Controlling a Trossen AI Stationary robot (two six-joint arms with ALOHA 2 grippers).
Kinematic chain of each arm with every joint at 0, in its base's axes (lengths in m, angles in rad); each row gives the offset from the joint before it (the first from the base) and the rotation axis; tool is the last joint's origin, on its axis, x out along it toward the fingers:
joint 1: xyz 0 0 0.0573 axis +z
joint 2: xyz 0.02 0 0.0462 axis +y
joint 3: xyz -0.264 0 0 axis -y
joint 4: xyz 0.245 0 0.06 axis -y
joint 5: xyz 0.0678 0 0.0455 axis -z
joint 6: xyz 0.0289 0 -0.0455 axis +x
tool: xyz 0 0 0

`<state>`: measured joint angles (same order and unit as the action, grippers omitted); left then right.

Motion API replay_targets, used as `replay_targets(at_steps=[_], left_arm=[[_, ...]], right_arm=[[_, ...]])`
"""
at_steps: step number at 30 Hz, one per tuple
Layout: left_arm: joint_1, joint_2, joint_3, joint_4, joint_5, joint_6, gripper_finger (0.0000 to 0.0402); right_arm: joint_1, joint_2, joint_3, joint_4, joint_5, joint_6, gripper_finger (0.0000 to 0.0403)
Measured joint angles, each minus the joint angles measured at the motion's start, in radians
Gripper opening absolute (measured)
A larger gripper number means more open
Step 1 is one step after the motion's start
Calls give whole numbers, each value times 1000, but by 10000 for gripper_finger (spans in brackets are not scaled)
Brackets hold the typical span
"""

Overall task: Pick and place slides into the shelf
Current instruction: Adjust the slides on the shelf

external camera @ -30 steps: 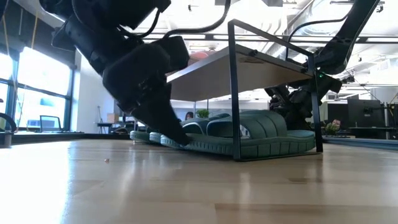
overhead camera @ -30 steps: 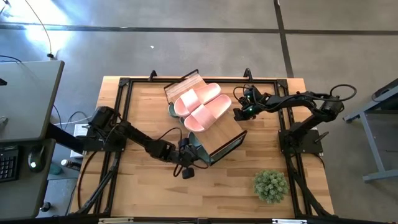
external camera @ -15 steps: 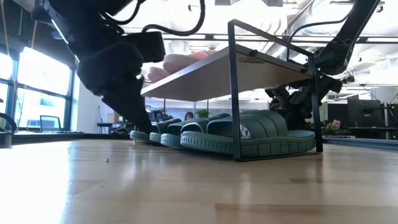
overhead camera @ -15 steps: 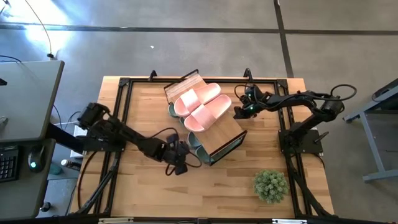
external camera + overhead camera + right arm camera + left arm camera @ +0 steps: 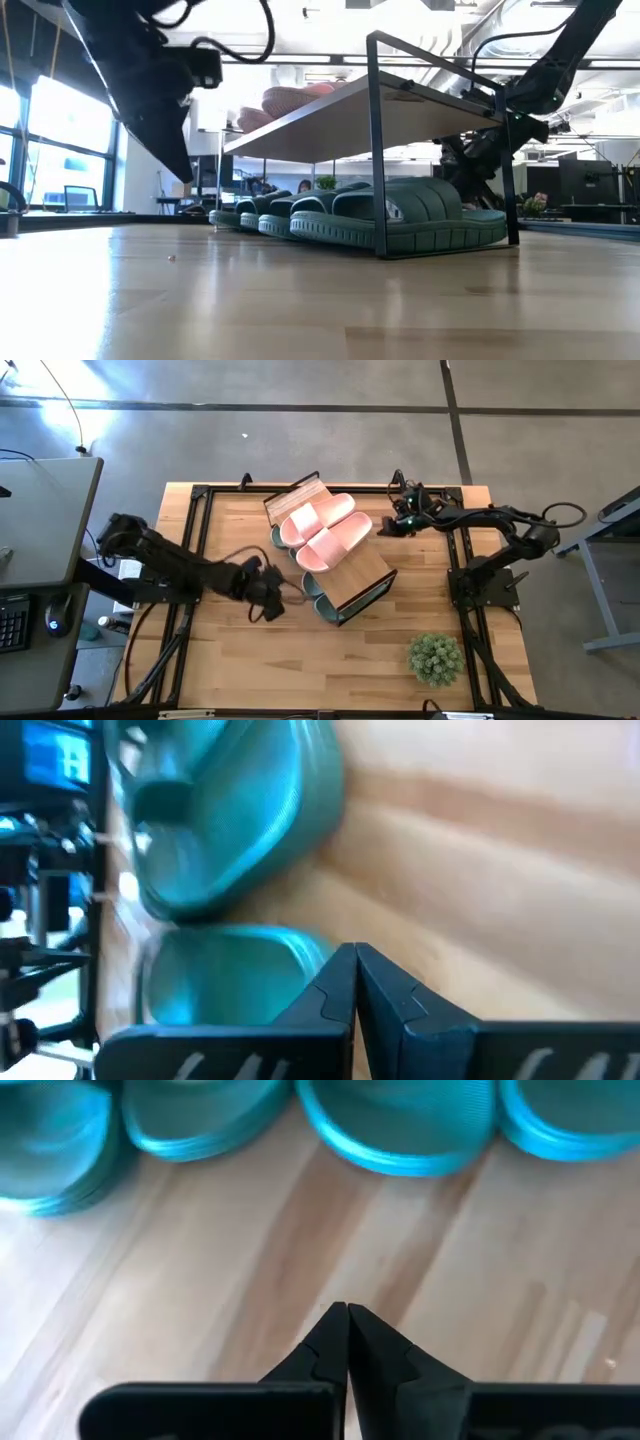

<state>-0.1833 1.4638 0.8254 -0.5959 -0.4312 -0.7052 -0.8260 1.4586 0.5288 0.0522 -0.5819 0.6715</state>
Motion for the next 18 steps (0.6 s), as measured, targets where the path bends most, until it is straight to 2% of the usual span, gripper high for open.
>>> replay_targets(at_steps=[5, 8, 14, 18], left_arm=[[139, -88, -81, 102, 135, 100, 0], [224, -96, -100, 145, 193, 148, 0], [376, -98, -101, 162, 270, 265, 0], [480, -98, -101, 159, 319, 365, 0]], right_arm=[[-33, 0, 85, -20, -36, -2, 0], [-48, 25, 154, -65, -69, -1, 0], [-66, 145, 265, -161, -65, -25, 0], [-75, 220, 313, -165, -56, -17, 0]])
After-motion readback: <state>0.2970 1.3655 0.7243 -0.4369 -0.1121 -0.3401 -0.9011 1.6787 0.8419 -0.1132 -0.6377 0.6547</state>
